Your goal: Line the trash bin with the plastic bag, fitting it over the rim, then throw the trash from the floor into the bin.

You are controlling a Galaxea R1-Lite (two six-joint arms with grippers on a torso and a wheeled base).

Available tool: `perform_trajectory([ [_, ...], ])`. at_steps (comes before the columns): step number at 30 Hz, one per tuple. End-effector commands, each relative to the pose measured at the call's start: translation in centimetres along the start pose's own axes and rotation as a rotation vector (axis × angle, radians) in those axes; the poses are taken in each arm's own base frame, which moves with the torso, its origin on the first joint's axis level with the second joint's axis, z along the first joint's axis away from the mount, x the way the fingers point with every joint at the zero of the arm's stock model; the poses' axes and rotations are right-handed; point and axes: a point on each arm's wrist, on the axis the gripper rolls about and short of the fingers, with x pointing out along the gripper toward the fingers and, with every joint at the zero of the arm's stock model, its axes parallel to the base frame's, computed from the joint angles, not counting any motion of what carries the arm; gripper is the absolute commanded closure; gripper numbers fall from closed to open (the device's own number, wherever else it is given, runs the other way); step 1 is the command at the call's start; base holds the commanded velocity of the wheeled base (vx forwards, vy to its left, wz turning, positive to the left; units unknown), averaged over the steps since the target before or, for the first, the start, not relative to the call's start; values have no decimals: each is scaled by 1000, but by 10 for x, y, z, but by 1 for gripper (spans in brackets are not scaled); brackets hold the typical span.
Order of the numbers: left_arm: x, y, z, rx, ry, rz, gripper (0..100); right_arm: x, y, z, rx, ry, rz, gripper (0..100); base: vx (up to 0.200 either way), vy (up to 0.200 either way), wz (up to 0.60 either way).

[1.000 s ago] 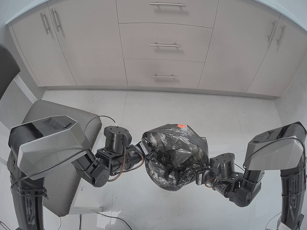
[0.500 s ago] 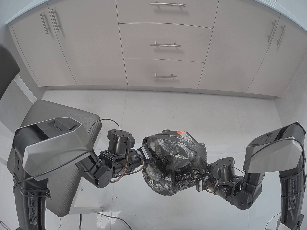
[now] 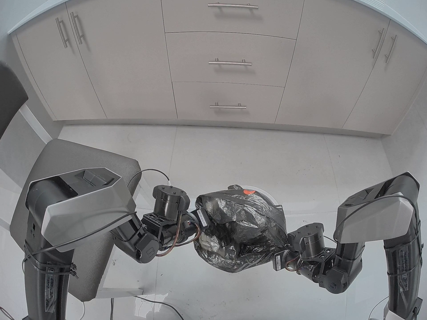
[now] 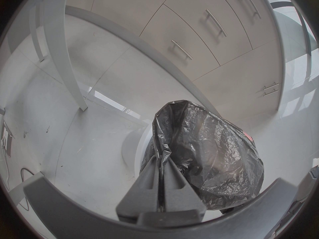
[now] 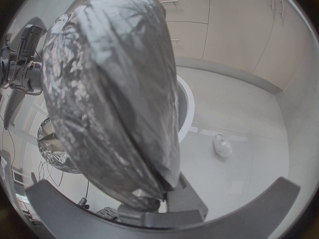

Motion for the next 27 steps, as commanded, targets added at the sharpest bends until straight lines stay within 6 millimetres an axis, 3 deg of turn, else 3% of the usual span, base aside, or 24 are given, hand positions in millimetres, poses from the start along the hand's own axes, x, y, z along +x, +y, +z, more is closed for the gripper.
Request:
perform_trajectory([
  [1, 2, 2, -2, 2, 7, 5, 100, 0, 1, -3, -7, 10, 1, 100, 0, 0, 0],
  [13, 1, -3, -10, 20, 27, 0, 100, -10, -2, -9, -91, 43, 4, 100, 0, 0, 0],
  [21, 7, 0, -11, 21, -6, 33, 100, 0, -6, 0, -53, 0, -15, 100, 0, 0, 0],
  [27, 21, 11, -17, 136, -84, 146, 100, 11, -20, 7, 15, -31, -56, 100, 0, 0, 0],
])
